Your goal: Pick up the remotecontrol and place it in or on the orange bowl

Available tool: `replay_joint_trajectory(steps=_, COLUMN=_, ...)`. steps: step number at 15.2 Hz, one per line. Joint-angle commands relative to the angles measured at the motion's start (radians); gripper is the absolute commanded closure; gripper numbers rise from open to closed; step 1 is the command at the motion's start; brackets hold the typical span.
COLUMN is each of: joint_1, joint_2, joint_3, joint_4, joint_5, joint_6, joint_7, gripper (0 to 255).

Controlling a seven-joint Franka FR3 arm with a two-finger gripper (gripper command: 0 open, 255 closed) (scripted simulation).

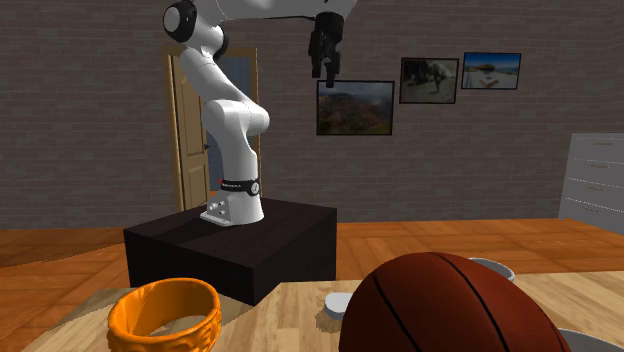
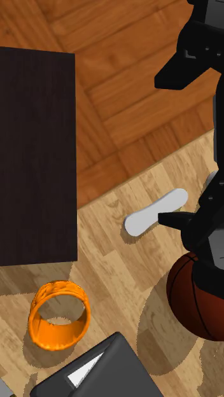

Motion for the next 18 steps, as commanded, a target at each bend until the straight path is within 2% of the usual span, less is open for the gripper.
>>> replay_joint_trajectory(steps=1, joint_1=0.0, joint_2=0.0, joint_3=0.0, joint_4=0.0, joint_5=0.0, joint_6=0.0, joint_7=0.0, gripper=0)
replay_joint_trajectory(steps=10, joint_1=-0.009, joint_2=0.091, joint_3=-0.11, joint_4=-0.212, joint_5=-0.066, joint_6=0.327, joint_7=-0.159, gripper=0)
replay_joint_trajectory(steps=18, joint_1=-0.018, joint_2=0.309, joint_3=-0.209, joint_4=-0.296, joint_5=-0.111, joint_6=0.649, joint_7=-0.299, gripper=0)
